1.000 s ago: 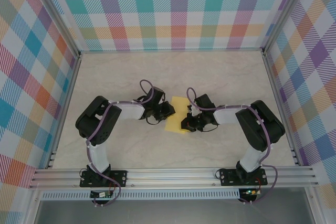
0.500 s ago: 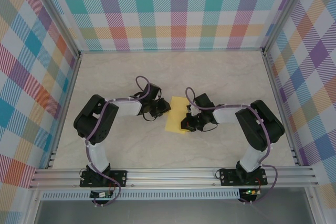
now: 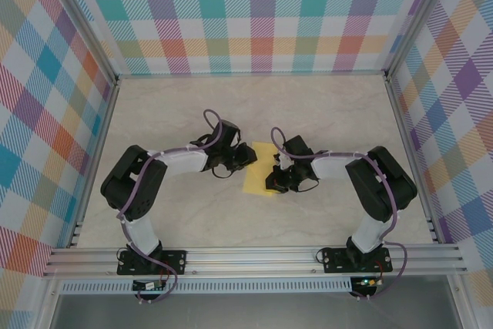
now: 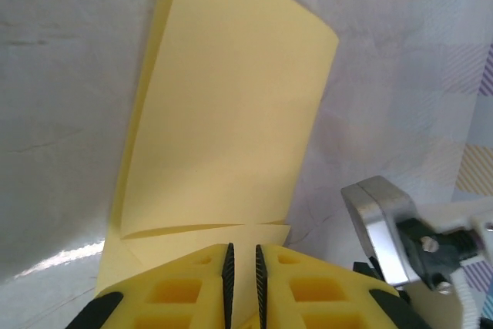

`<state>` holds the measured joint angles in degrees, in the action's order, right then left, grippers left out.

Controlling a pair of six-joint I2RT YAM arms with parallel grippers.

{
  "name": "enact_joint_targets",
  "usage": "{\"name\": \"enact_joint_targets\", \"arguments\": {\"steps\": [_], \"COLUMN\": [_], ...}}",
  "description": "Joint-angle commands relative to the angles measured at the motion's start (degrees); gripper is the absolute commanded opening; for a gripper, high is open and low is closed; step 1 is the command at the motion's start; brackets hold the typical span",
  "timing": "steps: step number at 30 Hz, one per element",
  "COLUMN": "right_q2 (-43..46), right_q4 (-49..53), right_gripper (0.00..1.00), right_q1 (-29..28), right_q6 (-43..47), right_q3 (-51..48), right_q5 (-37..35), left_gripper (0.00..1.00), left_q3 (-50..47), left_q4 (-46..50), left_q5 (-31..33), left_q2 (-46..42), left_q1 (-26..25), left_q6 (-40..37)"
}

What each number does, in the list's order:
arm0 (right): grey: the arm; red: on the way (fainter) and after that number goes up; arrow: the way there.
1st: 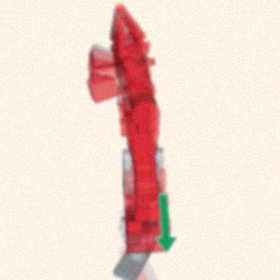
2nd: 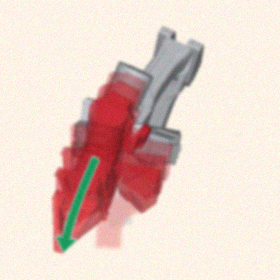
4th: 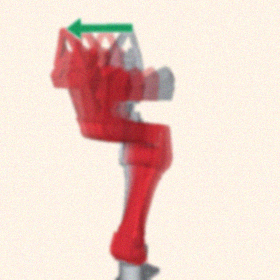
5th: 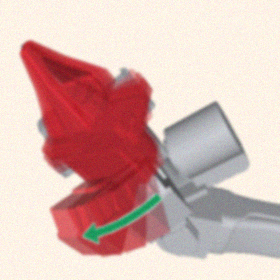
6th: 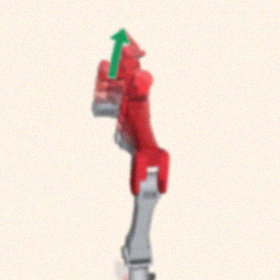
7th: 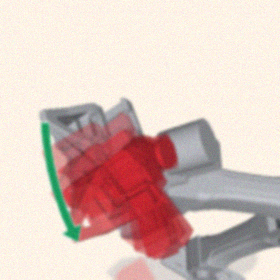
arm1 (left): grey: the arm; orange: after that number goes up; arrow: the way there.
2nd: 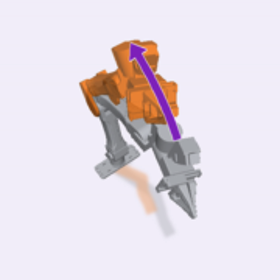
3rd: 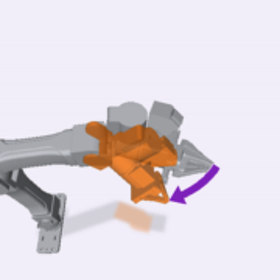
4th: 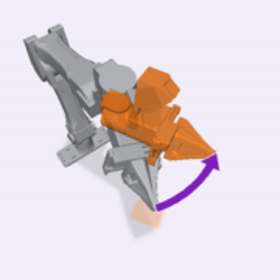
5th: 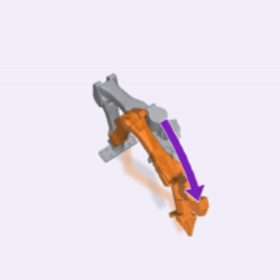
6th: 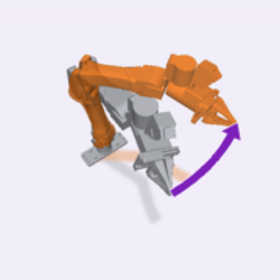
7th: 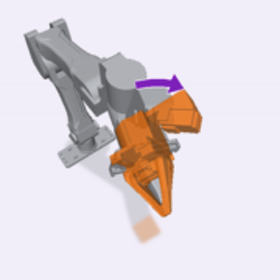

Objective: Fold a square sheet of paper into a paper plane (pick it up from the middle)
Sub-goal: Fold the triangle a second time at the center of the table.

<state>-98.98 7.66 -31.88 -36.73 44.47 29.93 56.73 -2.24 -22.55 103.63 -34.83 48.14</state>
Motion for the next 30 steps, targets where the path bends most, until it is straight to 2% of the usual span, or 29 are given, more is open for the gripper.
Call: {"name": "enact_joint_targets", "arguments": {"steps": [1, 13, 30], "right_q2": [-1.41, 3.95, -6.59], "right_q4": [5.17, 7.02, 4.39], "right_gripper": [0.07, 0.13, 0.14], "right_q1": [-0.11, -0.11, -1.61], "right_q6": [0.48, -1.04, -3.31], "right_q3": [-0.07, 5.10, 12.69], "right_q5": [-3.81, -0.33, 2.33], "left_gripper": [0.17, 0.13, 0.13], "left_q3": [-0.06, 0.66, 1.07], "left_q4": [-1.95, 3.66, 4.90], "left_q5": [-2.70, 1.22, 1.36], "left_q2": [3.63, 7.51, 7.43], "left_q1": [-0.33, -0.39, -0.46], "left_q6": [-0.26, -2.45, -2.68]}}
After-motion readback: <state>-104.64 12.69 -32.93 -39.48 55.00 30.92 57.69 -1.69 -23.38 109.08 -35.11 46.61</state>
